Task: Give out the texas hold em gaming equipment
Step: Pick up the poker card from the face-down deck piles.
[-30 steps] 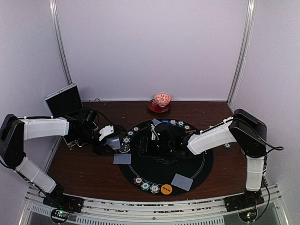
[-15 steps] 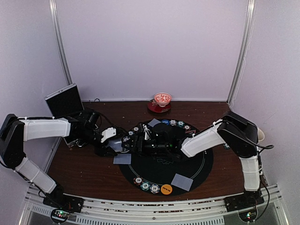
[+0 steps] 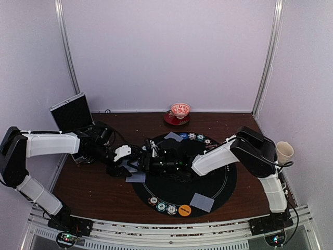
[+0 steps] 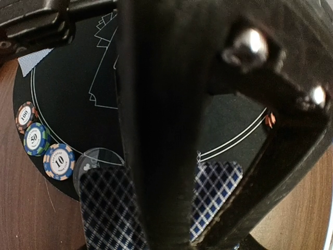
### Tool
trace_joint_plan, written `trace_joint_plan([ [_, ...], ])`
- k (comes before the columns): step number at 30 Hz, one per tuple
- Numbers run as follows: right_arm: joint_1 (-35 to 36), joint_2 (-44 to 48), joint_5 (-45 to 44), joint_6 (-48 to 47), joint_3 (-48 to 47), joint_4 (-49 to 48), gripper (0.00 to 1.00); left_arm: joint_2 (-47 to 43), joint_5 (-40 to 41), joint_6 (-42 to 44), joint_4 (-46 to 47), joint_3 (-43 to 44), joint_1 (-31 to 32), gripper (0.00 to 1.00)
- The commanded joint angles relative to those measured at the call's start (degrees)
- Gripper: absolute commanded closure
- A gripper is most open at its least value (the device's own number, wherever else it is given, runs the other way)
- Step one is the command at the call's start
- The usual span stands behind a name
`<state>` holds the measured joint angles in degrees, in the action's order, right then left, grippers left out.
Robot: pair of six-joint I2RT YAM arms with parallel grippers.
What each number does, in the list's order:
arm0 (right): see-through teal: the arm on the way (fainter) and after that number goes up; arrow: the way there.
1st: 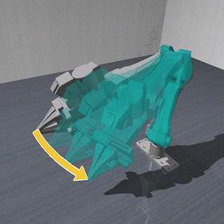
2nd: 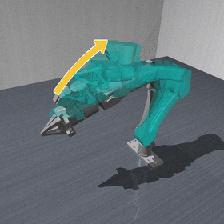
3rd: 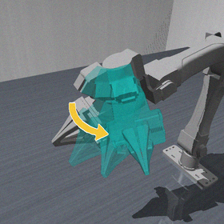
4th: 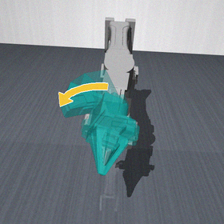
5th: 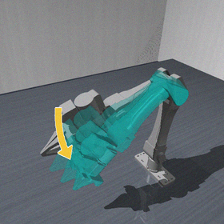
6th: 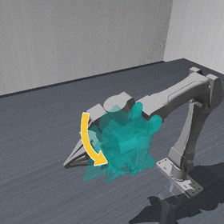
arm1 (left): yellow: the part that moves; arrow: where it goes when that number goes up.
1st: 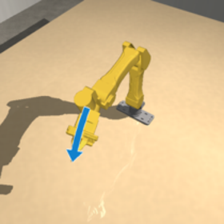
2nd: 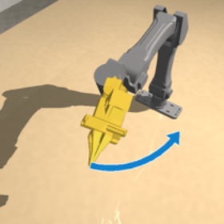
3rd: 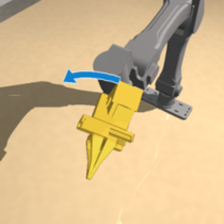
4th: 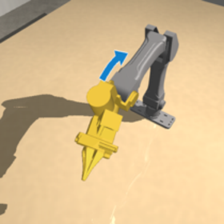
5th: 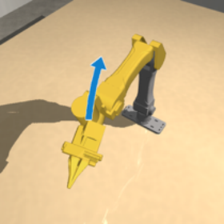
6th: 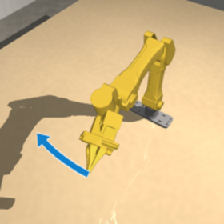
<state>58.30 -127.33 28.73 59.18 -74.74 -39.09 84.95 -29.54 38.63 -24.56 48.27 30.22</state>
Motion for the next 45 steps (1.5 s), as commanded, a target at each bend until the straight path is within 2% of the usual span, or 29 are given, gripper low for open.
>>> trace_joint_plan([
  [1, 0.5, -1.1, -0.1, -0.3, -1.5, 1.3, 0.32, -0.9, -0.6, 1.1, 0.2, -0.4, 0.4, 0.42],
  [4, 0.5, -1.2, -1.0, -0.8, -1.8, 2.6, 0.36, -0.7, -0.7, 1.0, 0.2, -0.4, 0.4, 0.42],
  [9, 0.3, -1.1, -3.8, -2.1, -2.3, 6.3, 0.50, -1.0, -1.1, 1.4, -0.4, -0.3, 0.4, 0.42],
  [14, -0.5, -0.2, -5.5, -1.9, -0.4, 6.4, 0.59, -1.0, -1.2, 1.6, -0.4, -0.5, 0.4, 0.42],
  [30, -1.4, 5.1, -5.5, -2.6, 4.8, 3.8, 0.74, 0.1, -0.7, 1.6, -0.5, -0.1, 0.4, 0.42],
  [45, -1.0, 9.3, -5.7, -3.2, 8.3, 2.4, 1.00, 0.4, -0.4, 1.5, -0.2, -0.1, 0.4, 0.42],
])
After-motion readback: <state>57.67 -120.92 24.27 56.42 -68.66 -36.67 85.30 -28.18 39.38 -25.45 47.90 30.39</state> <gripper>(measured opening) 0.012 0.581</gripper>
